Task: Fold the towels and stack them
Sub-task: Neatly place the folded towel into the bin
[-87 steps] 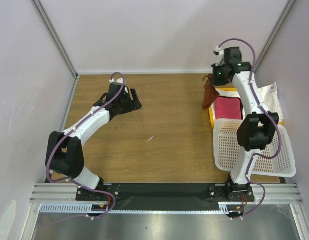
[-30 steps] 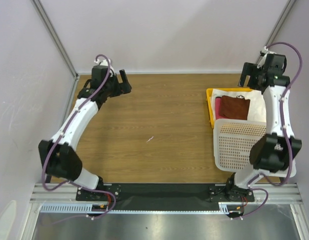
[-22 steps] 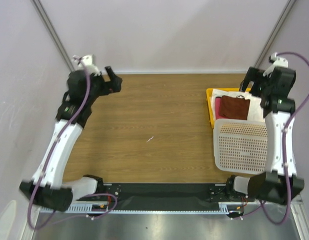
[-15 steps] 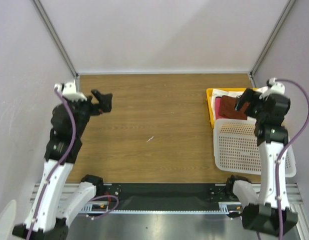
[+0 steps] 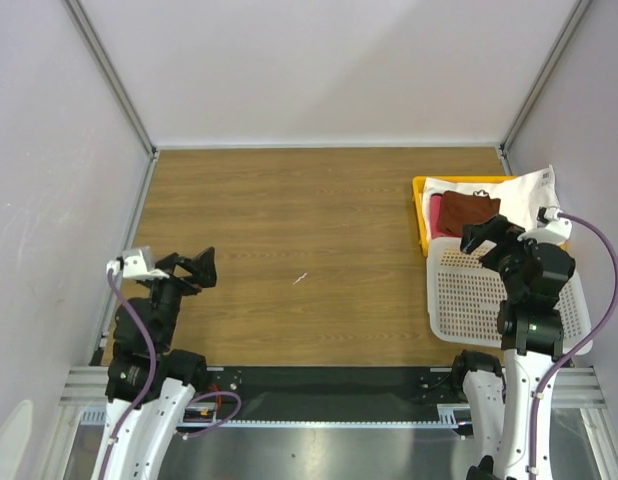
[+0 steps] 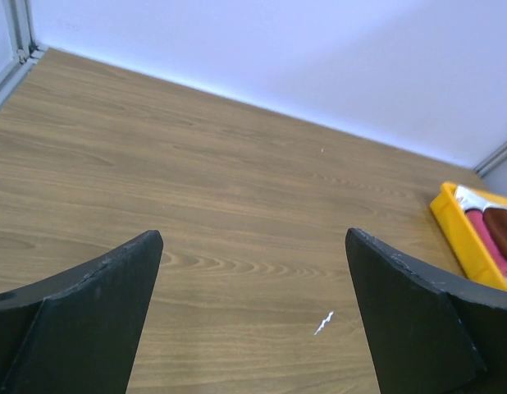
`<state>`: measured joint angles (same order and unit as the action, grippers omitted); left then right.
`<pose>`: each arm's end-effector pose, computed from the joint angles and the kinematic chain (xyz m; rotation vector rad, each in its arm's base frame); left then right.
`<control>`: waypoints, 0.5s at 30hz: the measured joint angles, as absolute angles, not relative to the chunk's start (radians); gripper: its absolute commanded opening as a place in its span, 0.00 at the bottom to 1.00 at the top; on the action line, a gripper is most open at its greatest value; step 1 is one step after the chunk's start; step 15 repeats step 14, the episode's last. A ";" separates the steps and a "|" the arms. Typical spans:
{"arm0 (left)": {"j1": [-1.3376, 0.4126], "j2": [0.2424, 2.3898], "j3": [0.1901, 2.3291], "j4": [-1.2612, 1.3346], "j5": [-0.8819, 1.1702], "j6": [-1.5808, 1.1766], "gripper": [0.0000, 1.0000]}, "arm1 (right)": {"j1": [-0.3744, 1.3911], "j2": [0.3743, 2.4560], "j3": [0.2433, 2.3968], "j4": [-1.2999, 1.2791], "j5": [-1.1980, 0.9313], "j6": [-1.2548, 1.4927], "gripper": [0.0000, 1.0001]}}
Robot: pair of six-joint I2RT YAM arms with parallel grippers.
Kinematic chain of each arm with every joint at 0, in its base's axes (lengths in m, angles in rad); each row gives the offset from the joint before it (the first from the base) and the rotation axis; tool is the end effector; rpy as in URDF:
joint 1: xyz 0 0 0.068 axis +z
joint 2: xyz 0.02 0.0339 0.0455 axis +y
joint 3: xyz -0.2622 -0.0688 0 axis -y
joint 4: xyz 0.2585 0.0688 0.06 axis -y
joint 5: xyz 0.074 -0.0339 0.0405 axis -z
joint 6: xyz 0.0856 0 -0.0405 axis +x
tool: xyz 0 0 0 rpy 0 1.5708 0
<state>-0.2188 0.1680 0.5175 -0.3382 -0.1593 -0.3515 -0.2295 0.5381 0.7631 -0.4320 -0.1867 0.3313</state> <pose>0.1419 -0.0176 0.3040 -0.2296 1.5519 -0.3251 0.1869 -0.0273 0.3315 0.3616 1.7433 0.2393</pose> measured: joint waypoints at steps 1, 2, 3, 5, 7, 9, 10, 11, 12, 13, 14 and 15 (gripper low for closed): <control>-0.219 0.140 0.509 -0.343 -0.168 -0.358 1.00 | -0.229 0.535 0.763 -0.435 -0.191 0.340 1.00; -0.219 0.119 0.506 -0.345 -0.174 -0.364 1.00 | -0.229 0.531 0.760 -0.435 -0.192 0.348 1.00; -0.219 0.105 0.506 -0.345 -0.181 -0.366 1.00 | -0.229 0.526 0.755 -0.435 -0.193 0.354 1.00; -0.219 0.092 0.506 -0.347 -0.188 -0.368 1.00 | -0.229 0.503 0.728 -0.436 -0.195 0.373 1.00; -0.219 0.094 0.506 -0.357 -0.192 -0.369 1.00 | -0.229 0.479 0.700 -0.436 -0.198 0.390 1.00; -0.219 0.102 0.507 -0.372 -0.198 -0.369 1.00 | -0.229 0.464 0.682 -0.438 -0.200 0.401 1.00; -0.219 0.107 0.509 -0.379 -0.199 -0.369 1.00 | -0.229 0.464 0.680 -0.438 -0.200 0.404 1.00; -0.218 0.113 0.511 -0.384 -0.200 -0.369 1.00 | -0.229 0.464 0.680 -0.437 -0.200 0.406 1.00; -0.218 0.118 0.511 -0.387 -0.200 -0.369 1.00 | -0.229 0.464 0.680 -0.437 -0.200 0.408 1.00; -0.218 0.123 0.512 -0.391 -0.200 -0.369 1.00 | -0.229 0.464 0.680 -0.437 -0.200 0.410 1.00; -0.218 0.128 0.512 -0.394 -0.200 -0.369 1.00 | -0.229 0.464 0.679 -0.436 -0.203 0.410 1.00; -0.218 0.128 0.512 -0.394 -0.200 -0.369 1.00 | -0.229 0.464 0.679 -0.436 -0.203 0.410 1.00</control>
